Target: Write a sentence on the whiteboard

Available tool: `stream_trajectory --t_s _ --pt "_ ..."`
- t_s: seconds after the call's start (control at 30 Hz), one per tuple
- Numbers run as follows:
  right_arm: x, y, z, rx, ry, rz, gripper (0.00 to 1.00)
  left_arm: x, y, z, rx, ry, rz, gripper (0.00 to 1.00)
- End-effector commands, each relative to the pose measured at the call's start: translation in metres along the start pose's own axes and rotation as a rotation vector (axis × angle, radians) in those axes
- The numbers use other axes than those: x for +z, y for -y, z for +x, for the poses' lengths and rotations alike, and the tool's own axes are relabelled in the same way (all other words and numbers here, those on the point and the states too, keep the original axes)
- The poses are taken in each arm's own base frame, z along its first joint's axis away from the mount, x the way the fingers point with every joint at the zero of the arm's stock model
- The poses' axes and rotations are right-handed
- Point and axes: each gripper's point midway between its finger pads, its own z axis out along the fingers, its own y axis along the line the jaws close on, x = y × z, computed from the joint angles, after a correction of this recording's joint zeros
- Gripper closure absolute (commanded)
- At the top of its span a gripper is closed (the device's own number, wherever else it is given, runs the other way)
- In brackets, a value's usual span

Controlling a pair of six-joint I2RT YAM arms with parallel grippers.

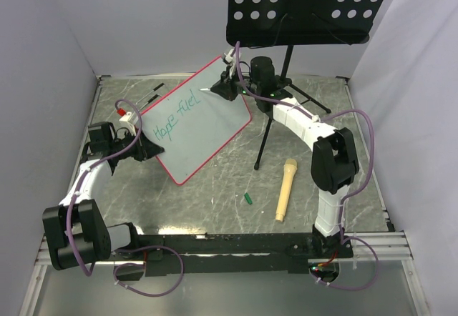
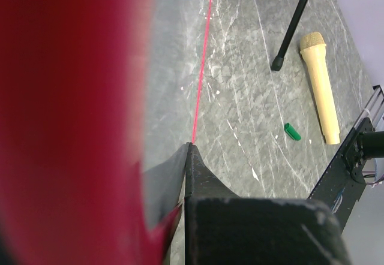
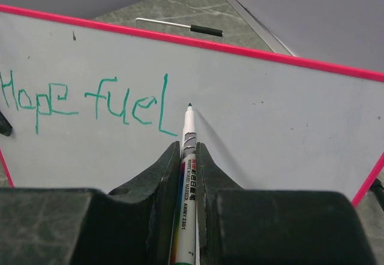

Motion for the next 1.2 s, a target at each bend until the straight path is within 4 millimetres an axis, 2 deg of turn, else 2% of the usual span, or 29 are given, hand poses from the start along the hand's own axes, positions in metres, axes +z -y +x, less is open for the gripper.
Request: stream_trajectory --t_s 0.0,0.27,1.17 --pt "0.005 0.008 -0.017 -0.034 0.042 0.009 1.00 -0.002 -0.029 0.008 0.036 -0.036 -0.135 0.99" --pt "0.010 0.011 -0.011 -0.027 0.028 0.009 1.00 -0.001 -0.029 0.008 0.033 -0.038 -0.135 0.99" --pt "0.008 -0.012 -0.009 -0.026 0.024 -0.065 1.00 -0.001 -0.030 0.009 0.032 -0.039 -0.135 0.99"
